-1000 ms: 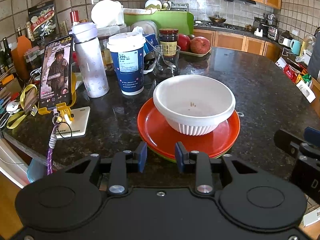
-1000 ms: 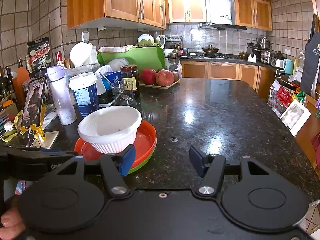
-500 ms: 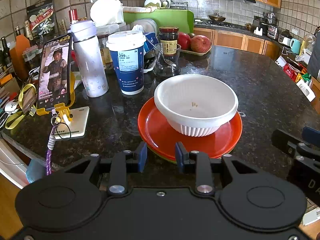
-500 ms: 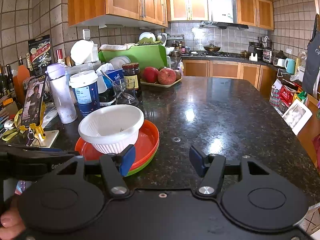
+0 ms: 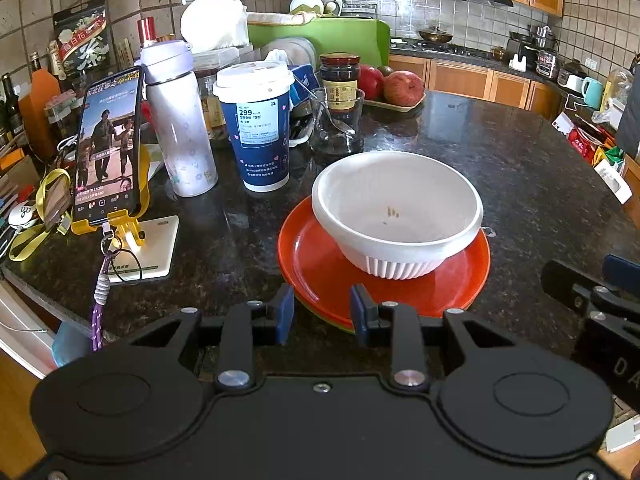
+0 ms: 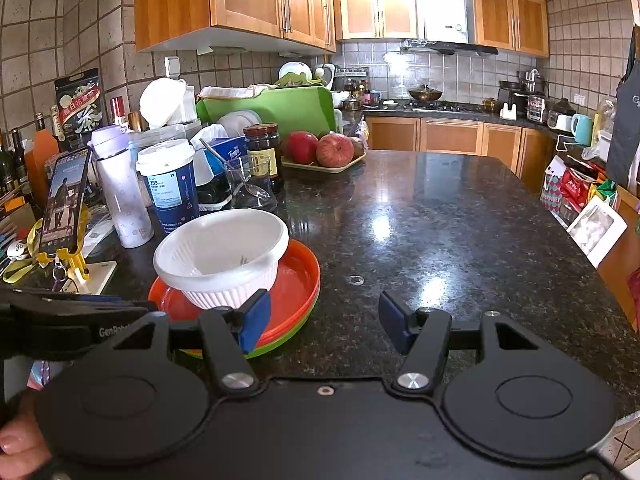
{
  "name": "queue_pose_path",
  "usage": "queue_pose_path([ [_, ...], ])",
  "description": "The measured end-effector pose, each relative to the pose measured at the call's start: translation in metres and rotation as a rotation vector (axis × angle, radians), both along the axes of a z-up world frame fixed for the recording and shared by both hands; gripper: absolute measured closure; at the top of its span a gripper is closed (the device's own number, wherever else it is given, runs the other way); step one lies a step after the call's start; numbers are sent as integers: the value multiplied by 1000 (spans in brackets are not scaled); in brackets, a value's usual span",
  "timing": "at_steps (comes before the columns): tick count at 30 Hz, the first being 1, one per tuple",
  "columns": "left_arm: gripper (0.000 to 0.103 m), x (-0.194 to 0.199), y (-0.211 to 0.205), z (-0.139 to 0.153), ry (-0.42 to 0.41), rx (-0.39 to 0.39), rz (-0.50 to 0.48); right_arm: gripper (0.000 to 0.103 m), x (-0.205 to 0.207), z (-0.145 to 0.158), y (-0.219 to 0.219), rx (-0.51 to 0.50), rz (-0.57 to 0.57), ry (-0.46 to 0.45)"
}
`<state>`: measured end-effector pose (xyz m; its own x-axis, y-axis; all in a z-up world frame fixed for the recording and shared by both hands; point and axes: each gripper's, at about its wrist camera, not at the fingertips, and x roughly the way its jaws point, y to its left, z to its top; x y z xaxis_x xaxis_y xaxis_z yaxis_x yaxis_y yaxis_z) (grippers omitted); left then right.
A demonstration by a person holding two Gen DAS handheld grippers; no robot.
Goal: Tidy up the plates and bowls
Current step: 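Withdraw the open left tool from the bowl on the plates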
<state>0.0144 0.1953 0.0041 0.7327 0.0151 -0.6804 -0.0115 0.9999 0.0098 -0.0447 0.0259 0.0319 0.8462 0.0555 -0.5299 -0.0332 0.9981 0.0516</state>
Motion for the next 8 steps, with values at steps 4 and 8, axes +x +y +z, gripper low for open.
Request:
queue_pose_path([
  [4,62,2,0,0,-1,2,-7,41,4,-2,-1,4,-1,7],
  [8,62,4,0,-1,-5,5,-3,41,7,-3,-1,7,0,11],
])
